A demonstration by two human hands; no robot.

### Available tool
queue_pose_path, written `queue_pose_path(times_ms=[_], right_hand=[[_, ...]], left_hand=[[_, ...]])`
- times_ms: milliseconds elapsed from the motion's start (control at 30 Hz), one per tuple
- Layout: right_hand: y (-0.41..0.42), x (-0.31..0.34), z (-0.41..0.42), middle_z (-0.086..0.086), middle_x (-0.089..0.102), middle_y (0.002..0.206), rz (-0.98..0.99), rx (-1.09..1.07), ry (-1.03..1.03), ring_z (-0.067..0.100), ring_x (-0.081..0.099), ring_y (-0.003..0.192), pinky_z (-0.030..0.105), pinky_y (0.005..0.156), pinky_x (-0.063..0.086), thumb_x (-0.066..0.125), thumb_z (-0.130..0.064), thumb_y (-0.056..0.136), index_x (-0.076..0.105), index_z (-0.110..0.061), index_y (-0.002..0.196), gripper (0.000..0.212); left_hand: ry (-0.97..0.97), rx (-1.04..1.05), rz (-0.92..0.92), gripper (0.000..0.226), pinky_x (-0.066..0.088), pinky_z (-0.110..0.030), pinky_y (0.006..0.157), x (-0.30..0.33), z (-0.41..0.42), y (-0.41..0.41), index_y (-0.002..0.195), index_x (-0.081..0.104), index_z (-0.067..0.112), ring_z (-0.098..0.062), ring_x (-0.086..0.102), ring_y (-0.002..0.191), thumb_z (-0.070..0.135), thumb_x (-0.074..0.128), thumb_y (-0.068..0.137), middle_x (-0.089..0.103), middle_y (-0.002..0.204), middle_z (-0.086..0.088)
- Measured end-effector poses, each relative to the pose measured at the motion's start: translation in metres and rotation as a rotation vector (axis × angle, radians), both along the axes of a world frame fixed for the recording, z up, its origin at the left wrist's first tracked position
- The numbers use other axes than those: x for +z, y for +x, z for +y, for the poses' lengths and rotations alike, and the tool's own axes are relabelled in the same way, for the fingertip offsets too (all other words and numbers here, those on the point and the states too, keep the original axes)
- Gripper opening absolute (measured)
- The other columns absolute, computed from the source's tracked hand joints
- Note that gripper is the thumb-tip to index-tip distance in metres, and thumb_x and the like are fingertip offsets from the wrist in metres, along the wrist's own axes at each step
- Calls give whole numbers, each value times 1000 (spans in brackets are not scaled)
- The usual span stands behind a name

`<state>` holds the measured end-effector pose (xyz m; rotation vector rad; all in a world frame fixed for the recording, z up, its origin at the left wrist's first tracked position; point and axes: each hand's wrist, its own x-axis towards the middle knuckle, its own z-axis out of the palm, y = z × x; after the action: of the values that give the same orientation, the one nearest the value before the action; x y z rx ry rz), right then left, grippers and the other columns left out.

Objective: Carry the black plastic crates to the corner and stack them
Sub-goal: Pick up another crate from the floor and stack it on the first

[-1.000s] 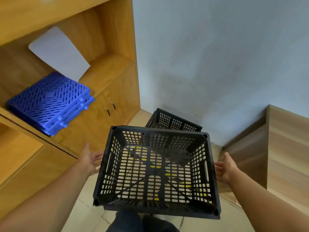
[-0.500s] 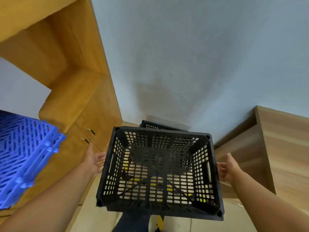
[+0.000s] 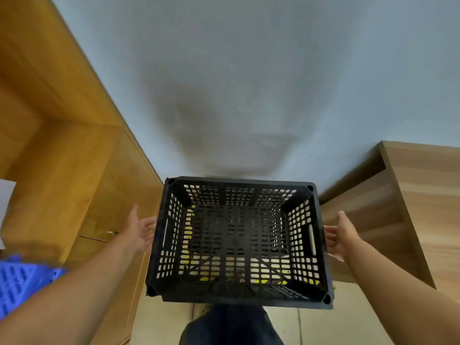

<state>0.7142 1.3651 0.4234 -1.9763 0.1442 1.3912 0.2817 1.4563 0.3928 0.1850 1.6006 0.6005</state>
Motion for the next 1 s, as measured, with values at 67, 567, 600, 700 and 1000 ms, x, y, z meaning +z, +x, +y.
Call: queue_pose_path(times_ms=[67, 567, 600, 700, 1000], right_hand=[[6, -9, 17, 20, 56, 99, -3, 2, 0, 35, 53, 104, 49, 101, 39, 28, -59, 94, 43, 3, 129, 73], [59, -103, 121, 22, 43, 142, -41, -6, -76, 39, 40, 131, 53, 114, 24, 27, -63, 92, 32, -4, 144, 79], [62, -108, 125, 22, 43, 142, -41, -12, -71, 38, 40, 131, 52, 113, 24, 26, -62, 92, 32, -4, 143, 78], [71, -123, 137, 22, 42, 143, -27, -23, -64, 37, 40, 132, 50, 113, 26, 26, -59, 94, 31, -1, 143, 76], [79, -147, 143, 22, 49, 137, -24, -22, -69, 37, 44, 128, 49, 110, 30, 24, -57, 96, 43, 1, 134, 72]], left_hand=[[-7, 3, 1, 80, 29, -50, 109, -6, 18, 8, 131, 49, 4, -35, 42, 128, 66, 24, 90, 46, 139, -20], [-96, -28, 41, 78, 27, -50, 107, -93, 116, 72, 130, 50, 8, -32, 39, 131, 67, 18, 90, 45, 141, -15], [-94, -28, 38, 77, 28, -49, 105, -97, 120, 75, 129, 51, 8, -31, 40, 130, 67, 18, 90, 46, 140, -15], [-106, -29, 50, 77, 29, -47, 102, -109, 131, 83, 127, 52, 9, -30, 41, 128, 67, 17, 90, 48, 138, -12], [-105, -2, 105, 75, 29, -48, 104, -132, 138, 94, 126, 53, 10, -29, 43, 126, 66, 18, 91, 50, 136, -12]])
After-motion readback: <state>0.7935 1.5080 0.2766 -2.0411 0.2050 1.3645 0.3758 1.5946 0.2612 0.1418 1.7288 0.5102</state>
